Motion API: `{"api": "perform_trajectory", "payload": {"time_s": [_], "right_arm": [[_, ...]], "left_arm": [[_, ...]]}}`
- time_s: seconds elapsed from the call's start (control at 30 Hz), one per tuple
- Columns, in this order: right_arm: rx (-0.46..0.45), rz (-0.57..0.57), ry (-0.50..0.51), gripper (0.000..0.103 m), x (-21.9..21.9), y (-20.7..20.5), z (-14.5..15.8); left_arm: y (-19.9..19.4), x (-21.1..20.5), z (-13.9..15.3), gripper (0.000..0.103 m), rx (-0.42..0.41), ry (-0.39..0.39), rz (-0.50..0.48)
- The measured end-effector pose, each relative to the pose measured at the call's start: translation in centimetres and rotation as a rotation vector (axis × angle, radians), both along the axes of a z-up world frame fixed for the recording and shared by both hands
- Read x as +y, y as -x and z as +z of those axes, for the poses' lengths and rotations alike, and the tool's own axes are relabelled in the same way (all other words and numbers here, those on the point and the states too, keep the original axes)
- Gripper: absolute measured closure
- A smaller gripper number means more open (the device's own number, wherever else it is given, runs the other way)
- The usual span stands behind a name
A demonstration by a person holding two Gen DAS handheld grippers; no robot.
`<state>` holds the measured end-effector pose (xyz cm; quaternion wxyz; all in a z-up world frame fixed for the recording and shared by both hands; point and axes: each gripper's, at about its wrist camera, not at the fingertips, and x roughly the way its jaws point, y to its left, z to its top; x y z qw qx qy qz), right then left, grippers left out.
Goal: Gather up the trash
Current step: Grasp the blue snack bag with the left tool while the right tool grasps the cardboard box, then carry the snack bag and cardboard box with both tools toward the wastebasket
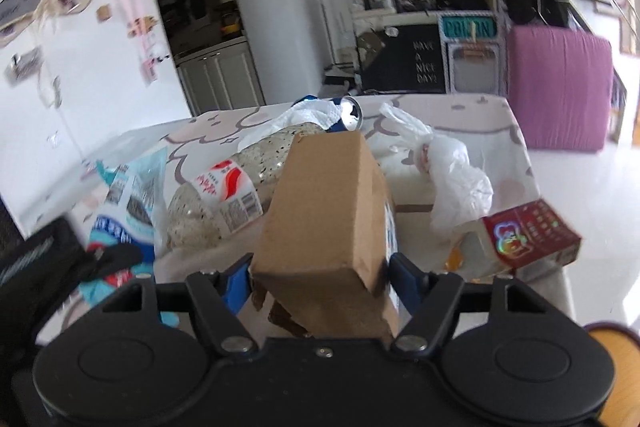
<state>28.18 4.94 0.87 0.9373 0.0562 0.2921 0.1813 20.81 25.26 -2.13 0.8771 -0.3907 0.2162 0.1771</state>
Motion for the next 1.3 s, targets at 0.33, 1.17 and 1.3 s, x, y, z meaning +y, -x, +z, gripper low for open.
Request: {"api": "perform_trajectory", "payload": {"time_s": [0.33, 1.17, 1.3], "right_arm": [[-0.091, 0.047, 0.047, 0.032, -1.2, 2.4, 0.8], [-0.104, 0.047, 0.010, 0.036, -3.4, 4.1, 2.1], [-0.108, 0.064, 0.006, 0.037, -4.5, 5.3, 2.3]], "left_arm": [[0.2, 0.4, -0.3, 0.033, -0.060, 0.009, 0.078], [4.0, -3.9, 2.3, 0.095, -0.004, -0.320, -0.163], [5.6, -5.1, 2.6, 0.095, 0.004, -0.329, -0.199]]}}
